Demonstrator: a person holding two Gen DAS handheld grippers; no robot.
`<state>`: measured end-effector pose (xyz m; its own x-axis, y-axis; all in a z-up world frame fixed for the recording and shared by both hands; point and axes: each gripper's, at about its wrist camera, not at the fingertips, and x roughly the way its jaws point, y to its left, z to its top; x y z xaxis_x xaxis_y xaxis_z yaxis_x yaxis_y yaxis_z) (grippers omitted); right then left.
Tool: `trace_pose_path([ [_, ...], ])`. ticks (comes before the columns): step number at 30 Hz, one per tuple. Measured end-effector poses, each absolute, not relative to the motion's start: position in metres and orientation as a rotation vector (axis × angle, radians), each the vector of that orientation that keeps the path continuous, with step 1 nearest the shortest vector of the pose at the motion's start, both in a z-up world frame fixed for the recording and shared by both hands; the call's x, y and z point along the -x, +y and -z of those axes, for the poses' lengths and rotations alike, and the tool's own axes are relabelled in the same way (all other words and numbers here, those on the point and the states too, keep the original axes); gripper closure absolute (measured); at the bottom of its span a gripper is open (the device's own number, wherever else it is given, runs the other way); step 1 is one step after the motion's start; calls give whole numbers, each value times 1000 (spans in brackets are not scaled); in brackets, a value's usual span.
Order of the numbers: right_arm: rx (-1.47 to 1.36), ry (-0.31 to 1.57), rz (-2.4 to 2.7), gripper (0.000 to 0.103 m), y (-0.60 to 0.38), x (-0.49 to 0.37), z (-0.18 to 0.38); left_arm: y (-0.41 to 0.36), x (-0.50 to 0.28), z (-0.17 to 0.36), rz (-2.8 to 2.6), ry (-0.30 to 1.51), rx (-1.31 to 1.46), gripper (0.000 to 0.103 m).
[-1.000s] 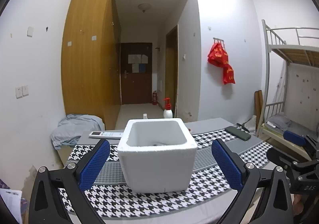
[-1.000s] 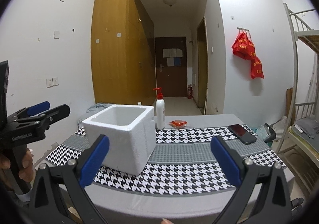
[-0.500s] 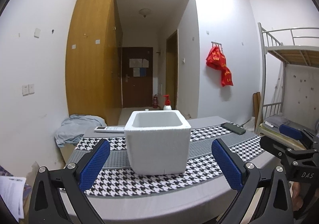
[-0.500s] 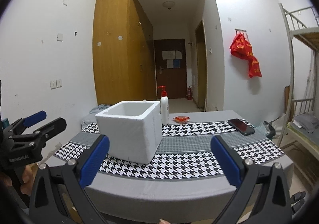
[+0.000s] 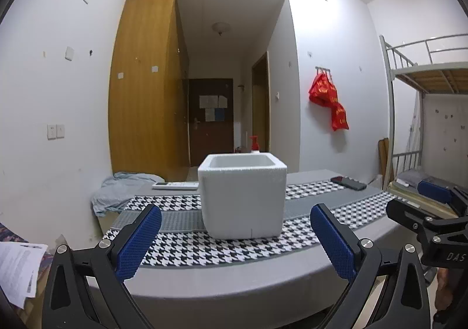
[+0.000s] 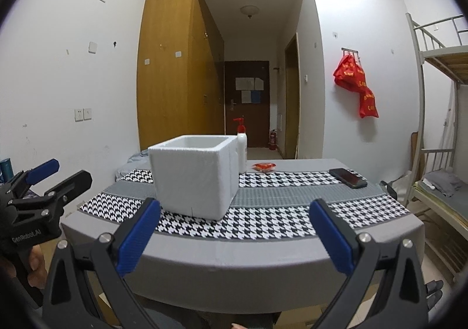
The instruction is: Organize soft objects
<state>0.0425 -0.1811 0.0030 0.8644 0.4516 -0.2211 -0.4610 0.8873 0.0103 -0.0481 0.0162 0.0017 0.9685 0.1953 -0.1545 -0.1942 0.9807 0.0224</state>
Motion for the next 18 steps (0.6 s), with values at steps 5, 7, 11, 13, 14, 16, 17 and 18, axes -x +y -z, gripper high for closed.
trace_pose_path([
  [5,39,218,-473,0,-186,-34,2,12,52,2,-192,163,-24,1],
  [7,36,221,-478,0,-188,-32,4,10,56,3,-185,160,-24,1],
  [11,38,224,-477,0,-188,-28,7,9,60,3,-181,157,-29,1],
  [13,38,222,-477,0,-189,-25,8,9,61,4,-180,157,-27,1],
  [14,37,223,-478,0,-189,-24,8,9,61,3,-182,155,-26,1],
  [16,39,227,-480,0,-189,-25,8,9,62,4,-181,157,-28,1],
  [17,38,226,-480,0,-189,-25,7,9,62,4,-179,158,-28,1],
  [18,38,225,-481,0,-190,-25,7,8,62,4,-179,160,-27,1],
])
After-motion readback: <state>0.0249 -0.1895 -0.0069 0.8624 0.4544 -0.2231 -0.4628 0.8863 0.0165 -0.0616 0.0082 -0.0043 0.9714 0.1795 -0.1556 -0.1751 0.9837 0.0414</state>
